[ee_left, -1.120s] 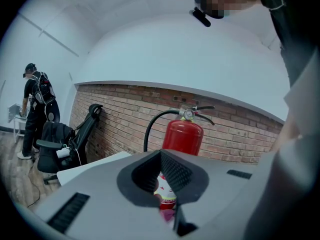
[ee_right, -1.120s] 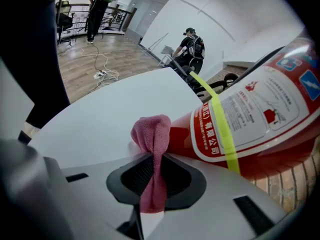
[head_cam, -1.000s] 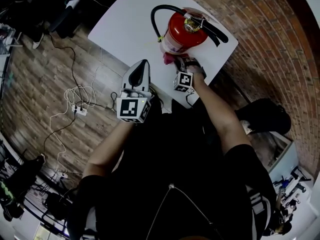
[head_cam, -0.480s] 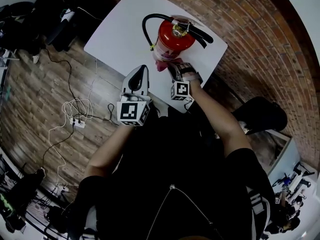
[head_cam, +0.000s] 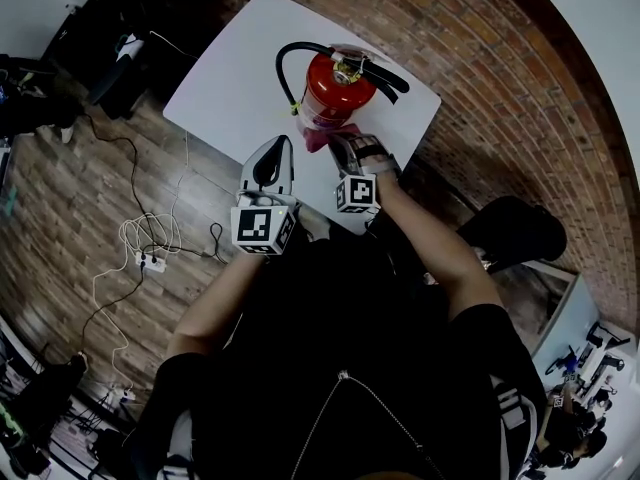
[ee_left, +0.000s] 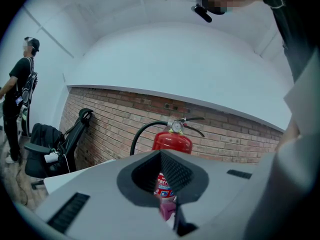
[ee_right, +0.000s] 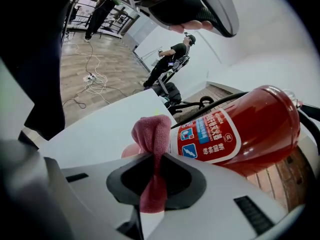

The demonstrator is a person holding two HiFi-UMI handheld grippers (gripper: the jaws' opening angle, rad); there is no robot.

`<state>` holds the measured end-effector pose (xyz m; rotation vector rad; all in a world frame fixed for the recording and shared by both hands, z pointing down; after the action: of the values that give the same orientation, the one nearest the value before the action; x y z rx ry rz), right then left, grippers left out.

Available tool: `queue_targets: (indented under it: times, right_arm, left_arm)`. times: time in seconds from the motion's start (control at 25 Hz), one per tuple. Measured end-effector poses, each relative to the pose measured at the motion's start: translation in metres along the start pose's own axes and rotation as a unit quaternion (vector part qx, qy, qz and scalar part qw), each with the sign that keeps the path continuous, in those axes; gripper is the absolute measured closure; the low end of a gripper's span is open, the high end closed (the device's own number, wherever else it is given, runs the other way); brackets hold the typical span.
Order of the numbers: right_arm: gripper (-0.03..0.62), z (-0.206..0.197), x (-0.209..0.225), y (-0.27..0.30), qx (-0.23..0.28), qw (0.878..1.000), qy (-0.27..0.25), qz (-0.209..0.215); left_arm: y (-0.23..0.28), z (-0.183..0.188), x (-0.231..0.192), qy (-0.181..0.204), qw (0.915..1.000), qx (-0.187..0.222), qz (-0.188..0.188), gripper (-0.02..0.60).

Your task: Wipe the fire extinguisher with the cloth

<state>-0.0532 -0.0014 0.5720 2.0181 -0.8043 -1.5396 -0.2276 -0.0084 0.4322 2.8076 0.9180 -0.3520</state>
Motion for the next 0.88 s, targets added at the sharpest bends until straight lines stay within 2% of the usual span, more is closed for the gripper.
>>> queue_targets:
  times: [0.88]
  right_arm:
    - [0.525,0.027,0.053,-0.06,0.001,0.997,0.028,-0.071]
  left_arm:
    - [-0.001,0.015,-0.003,-0.016,0.9996,0.021,-0.001,0.574]
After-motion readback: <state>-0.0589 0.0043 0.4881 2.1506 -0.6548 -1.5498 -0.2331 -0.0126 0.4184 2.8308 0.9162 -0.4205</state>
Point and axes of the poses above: the fingertips, and each gripper's own axes: y forward along the fingers, x to its right, z out of its top, the point moved 9 cm from there along -y, backward along the fingers, and after that the axes turned 5 degrees about z, right-handed, at the moved point
